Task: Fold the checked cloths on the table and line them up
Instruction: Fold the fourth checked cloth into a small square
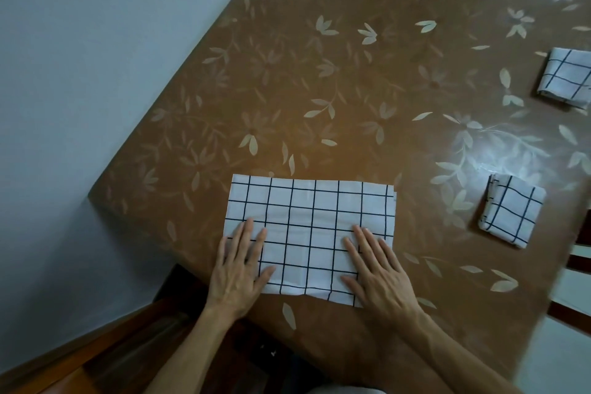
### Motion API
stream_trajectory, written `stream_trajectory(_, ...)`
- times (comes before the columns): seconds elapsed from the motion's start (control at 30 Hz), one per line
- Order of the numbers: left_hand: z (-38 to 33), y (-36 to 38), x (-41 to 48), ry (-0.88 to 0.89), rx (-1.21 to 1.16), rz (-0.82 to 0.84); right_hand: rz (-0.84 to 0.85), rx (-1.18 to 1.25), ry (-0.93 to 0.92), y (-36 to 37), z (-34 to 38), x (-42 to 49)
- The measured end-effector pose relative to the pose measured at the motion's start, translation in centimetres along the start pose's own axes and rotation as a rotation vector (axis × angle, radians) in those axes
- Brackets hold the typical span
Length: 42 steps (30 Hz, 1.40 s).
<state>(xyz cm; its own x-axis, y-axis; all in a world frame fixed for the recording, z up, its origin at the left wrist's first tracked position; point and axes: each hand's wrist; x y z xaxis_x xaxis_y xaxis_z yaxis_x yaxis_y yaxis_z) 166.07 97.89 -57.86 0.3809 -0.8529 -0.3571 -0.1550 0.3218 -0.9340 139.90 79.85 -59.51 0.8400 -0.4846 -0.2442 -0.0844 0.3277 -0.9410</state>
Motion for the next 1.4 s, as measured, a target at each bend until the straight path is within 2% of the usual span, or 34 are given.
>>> stream_trajectory(0.23,0.3,-0.4,-0.3,-0.009,0.004,0.011,-0.029,0.054,0.034,-0.2,-0.5,-0.6)
stream_trajectory(0.4,-0.8,-1.1,-1.8,-0.075,-0.168,-0.098,-0.221,0.311,0.282,-2.2,-0.5,-3.8)
stream_trajectory(0.47,-1.2,-1.3,-2.7,-0.207,-0.308,-0.169,-0.233,0.442,0.393,-2.9,-0.8,-5.6)
stream_trajectory(0.53,-1.3,-1.5,-3.6,-0.429,-0.443,-0.238,-0.185,0.56,0.475,-3.2,-0.8,-7.1)
stream_trajectory(0.63,-1.2,-2.0,-4.9,-0.707,-0.601,-0.283,-0.09,0.659,0.505,-2.8,-0.2,-8.3)
stream_trajectory(0.77,-1.2,-2.2,-6.2,-0.817,-0.852,-0.239,-0.052,0.762,0.563,-2.8,1.1,-8.4)
stream_trajectory(0.87,-1.4,-2.0,-6.6,-0.819,-0.959,-0.233,-0.011,0.767,0.584,-2.6,1.1,-8.1)
stream_trajectory(1.0,-1.5,-1.2,-7.2,-0.931,-1.046,-0.223,-0.014,0.801,0.578,-2.6,0.7,-8.7)
stream_trajectory(1.1,-1.2,-0.5,-7.3,-1.008,-1.134,-0.228,0.01,0.715,0.554,-3.3,0.0,-8.9)
stream_trajectory(1.23,-1.2,0.5,-7.6,-1.028,-1.234,-0.239,0.022,0.574,0.53,-3.1,-1.1,-9.3)
stream_trajectory(1.4,-2.6,0.4,-8.3,-1.06,-1.331,-0.25,-0.05,0.584,0.592,-2.8,-0.4,-10.1)
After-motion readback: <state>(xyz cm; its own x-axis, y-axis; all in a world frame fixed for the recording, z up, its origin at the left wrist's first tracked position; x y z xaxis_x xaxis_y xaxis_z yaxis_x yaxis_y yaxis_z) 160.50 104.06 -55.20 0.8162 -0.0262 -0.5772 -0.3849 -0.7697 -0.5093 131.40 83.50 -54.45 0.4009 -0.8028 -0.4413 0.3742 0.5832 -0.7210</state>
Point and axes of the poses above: each hand's wrist, its own x-axis towards the middle knuckle, its own y-axis out of the palm, z = x × y, and after that the axes turned 2 degrees about z, right-handed
